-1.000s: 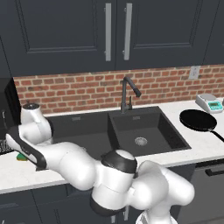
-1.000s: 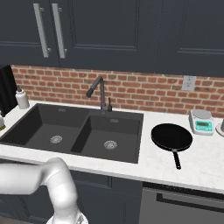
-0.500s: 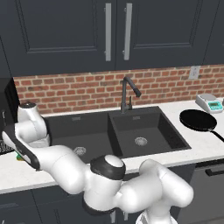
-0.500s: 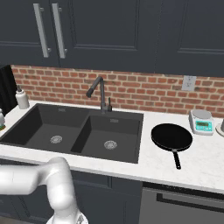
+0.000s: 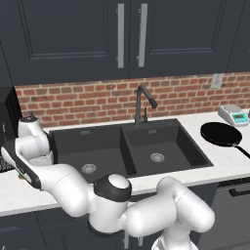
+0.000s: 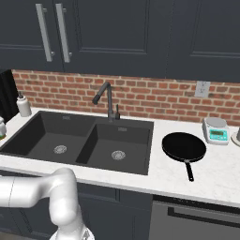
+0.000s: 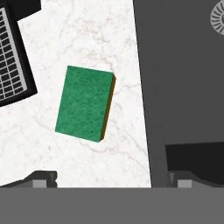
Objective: Pick the pan and sponge and place them into the sink. Then turn on the water.
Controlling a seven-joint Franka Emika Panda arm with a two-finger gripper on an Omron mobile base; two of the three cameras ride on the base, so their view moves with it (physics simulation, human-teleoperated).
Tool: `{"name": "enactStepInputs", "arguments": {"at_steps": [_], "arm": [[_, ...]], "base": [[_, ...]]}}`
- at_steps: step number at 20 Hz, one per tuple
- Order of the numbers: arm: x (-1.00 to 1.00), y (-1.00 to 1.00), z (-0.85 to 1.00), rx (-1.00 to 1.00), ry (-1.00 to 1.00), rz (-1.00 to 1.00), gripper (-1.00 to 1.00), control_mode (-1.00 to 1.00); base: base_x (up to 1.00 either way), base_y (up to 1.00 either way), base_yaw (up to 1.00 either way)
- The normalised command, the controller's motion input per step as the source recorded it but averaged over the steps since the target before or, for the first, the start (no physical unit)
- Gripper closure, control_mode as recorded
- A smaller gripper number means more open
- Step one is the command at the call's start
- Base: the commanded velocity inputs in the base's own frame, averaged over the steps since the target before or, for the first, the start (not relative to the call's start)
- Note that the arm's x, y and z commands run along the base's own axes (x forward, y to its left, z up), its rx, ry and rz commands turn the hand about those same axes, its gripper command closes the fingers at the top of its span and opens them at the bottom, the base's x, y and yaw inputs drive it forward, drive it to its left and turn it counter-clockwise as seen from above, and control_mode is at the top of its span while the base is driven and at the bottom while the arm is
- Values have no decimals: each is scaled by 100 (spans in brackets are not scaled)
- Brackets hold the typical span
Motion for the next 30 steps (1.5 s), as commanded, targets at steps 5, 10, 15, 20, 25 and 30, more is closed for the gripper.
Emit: {"name": "enactStepInputs", "arguments": {"at_steps": [5,10,15,20,25,30], "arm": [[6,5,-19,0,0,0,-100,-100],[9,6,-11,0,0,0,-100,-100],[18,10,-10,0,0,0,-100,-100],[15,8,-16,0,0,0,-100,-100],[14,13,-15,0,0,0,-100,-100],[15,20,-8,0,0,0,-100,-100]], "base": [[0,0,0],[0,0,0],[0,0,0],[0,0,0],[0,0,0],[0,0,0]]}}
